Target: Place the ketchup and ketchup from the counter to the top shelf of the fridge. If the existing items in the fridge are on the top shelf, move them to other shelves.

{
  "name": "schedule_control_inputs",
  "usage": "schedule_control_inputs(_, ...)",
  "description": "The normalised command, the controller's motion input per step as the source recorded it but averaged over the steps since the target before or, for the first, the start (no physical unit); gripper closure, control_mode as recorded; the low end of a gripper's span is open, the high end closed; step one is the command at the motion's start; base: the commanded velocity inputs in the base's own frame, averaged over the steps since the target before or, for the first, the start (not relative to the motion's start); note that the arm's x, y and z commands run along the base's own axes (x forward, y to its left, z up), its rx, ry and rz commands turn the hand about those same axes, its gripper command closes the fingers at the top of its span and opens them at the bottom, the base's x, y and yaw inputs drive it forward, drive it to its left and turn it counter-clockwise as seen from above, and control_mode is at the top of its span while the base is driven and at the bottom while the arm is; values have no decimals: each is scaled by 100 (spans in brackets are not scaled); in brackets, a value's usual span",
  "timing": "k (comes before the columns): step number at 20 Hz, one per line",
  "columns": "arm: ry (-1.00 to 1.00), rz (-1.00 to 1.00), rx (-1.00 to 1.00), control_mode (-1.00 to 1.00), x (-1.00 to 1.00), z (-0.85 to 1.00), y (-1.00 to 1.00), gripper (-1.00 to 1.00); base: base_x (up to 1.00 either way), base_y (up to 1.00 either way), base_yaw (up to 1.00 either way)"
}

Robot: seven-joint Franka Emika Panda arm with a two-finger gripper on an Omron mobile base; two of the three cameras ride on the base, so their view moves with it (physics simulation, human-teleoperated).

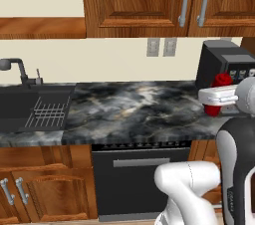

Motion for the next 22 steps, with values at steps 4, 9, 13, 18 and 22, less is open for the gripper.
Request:
schedule_control_inputs(4, 0, 1, 0, -100, -32, 0, 0, 100, 0, 0, 0)
schedule_control_inputs(9, 0, 0, 0, 100, 0, 0, 0, 100, -100, -1, 3)
schedule_control_inputs(13, 0, 0, 0, 100, 0, 0, 0, 100, -100, -35, 0)
schedule_control_inputs(18, 0, 0, 0, 100, 0, 0, 0, 100, -100, -76, -2)
schedule_control_inputs(22, 0, 0, 0, 100, 0, 0, 0, 100, -100, -100, -20)
